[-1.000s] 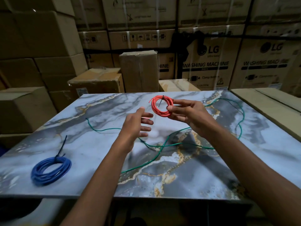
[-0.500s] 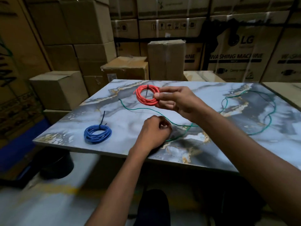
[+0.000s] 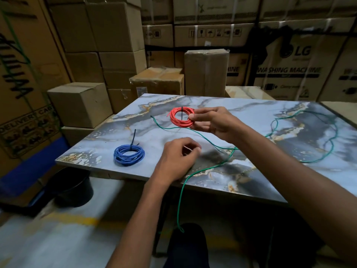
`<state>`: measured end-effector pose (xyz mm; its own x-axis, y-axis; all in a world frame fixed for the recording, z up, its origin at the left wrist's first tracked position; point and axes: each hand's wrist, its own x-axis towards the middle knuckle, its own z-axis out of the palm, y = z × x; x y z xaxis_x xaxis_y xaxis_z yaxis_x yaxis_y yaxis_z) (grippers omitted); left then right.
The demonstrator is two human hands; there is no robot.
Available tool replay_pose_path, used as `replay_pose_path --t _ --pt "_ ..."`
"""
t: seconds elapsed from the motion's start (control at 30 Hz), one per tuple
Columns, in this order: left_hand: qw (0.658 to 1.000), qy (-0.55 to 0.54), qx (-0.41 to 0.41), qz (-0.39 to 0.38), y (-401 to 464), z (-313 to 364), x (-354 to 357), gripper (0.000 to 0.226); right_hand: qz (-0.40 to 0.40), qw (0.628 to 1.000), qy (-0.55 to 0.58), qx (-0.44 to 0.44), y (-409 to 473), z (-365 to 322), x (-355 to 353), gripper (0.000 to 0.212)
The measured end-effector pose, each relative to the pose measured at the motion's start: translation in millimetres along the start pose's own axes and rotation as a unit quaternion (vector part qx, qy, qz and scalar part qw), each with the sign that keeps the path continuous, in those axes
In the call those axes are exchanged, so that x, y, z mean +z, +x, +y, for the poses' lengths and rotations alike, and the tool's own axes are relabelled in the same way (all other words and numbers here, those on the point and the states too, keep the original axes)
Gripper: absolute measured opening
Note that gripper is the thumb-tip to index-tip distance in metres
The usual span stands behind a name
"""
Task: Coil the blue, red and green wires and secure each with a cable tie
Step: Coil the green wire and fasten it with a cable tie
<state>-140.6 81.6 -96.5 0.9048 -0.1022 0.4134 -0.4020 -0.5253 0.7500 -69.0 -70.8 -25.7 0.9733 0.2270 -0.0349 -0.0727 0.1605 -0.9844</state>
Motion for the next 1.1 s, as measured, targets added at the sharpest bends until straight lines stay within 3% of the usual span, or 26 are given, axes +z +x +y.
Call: replay_pose_path --t 0.2,0.4,0.8,0.87,0.97,1.1 --pt "0.994 0.005 0.013 0.110 -8 -4 -53 0.007 0.025 0.999 0.024 0.026 -7 19 -13 0.016" --pt "0.982 0.043 -0.037 0.180 10 -34 -109 0.011 -0.033 0.997 -0.021 0.063 -22 34 5 0.027" --pt "0.980 0.087 -0.090 0.156 19 -65 -128 0.011 -0.070 0.982 -0.168 0.057 -25 60 36 0.029" --pt "0.981 0.086 -0.092 0.150 18 -67 -127 0.010 -0.045 0.960 -0.275 0.016 -26 57 38 0.030" --pt "0.982 0.085 -0.086 0.145 19 -66 -126 0.009 -0.028 0.881 -0.468 -0.062 -28 53 39 0.037" --pt "0.983 0.083 -0.075 0.148 23 -61 -124 0.009 -0.053 0.886 -0.458 -0.049 -29 53 33 0.046"
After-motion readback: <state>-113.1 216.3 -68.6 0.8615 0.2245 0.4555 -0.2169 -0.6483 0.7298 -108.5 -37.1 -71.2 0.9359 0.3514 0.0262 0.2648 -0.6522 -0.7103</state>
